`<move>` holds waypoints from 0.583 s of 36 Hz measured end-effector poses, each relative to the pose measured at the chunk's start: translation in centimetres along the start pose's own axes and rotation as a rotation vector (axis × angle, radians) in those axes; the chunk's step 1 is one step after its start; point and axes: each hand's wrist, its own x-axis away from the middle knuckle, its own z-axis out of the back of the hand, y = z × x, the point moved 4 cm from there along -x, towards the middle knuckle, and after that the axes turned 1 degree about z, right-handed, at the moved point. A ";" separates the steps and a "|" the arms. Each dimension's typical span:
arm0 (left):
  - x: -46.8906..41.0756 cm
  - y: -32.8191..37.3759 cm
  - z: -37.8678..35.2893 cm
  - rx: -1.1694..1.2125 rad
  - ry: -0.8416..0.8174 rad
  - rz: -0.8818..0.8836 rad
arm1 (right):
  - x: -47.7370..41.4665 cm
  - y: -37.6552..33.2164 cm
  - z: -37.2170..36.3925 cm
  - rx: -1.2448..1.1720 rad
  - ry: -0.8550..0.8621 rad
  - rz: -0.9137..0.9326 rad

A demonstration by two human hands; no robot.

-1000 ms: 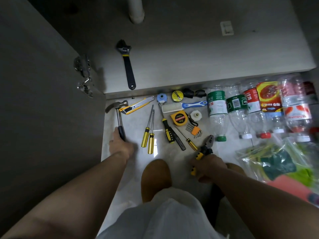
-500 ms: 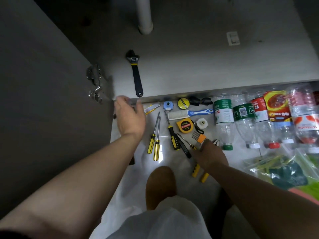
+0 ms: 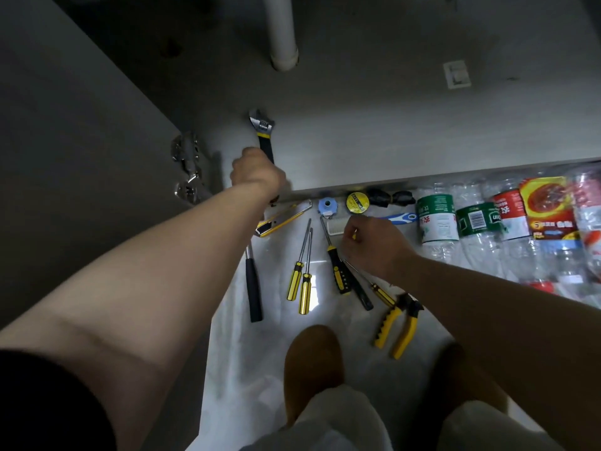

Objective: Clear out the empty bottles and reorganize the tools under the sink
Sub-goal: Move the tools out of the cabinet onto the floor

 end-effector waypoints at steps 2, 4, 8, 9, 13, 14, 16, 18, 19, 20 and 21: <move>0.8 -0.9 -0.4 0.044 -0.011 -0.051 | 0.0 0.1 0.1 -0.001 0.004 -0.003; 1.8 -2.2 -1.0 0.174 -0.009 -0.111 | 0.2 0.1 0.0 0.017 0.001 0.000; 5.3 -5.6 -2.5 0.576 -0.113 -0.163 | 1.2 0.6 -0.5 0.053 0.000 0.008; 6.3 -6.6 -2.9 0.658 -0.175 -0.168 | 1.4 0.8 -0.6 0.057 0.005 0.014; 10.0 -10.4 -4.8 0.733 -0.309 -0.144 | 2.1 1.4 -1.3 0.062 -0.008 0.049; 10.6 -11.4 -5.3 0.724 -0.328 -0.133 | 2.2 1.6 -1.5 0.079 -0.020 0.059; 11.4 -13.1 -6.2 0.693 -0.365 -0.109 | 2.3 2.1 -1.9 0.105 -0.038 0.068; 11.9 -14.8 -6.9 0.660 -0.372 -0.065 | 2.4 2.5 -2.2 0.122 -0.040 0.064; 12.1 -15.5 -7.1 0.661 -0.369 -0.030 | 2.4 2.7 -2.3 0.130 -0.039 0.056; 12.1 -16.2 -7.4 0.657 -0.363 0.006 | 2.4 2.9 -2.5 0.136 -0.039 0.044; 12.2 -16.7 -7.5 0.649 -0.349 0.043 | 2.4 3.0 -2.6 0.141 -0.041 0.028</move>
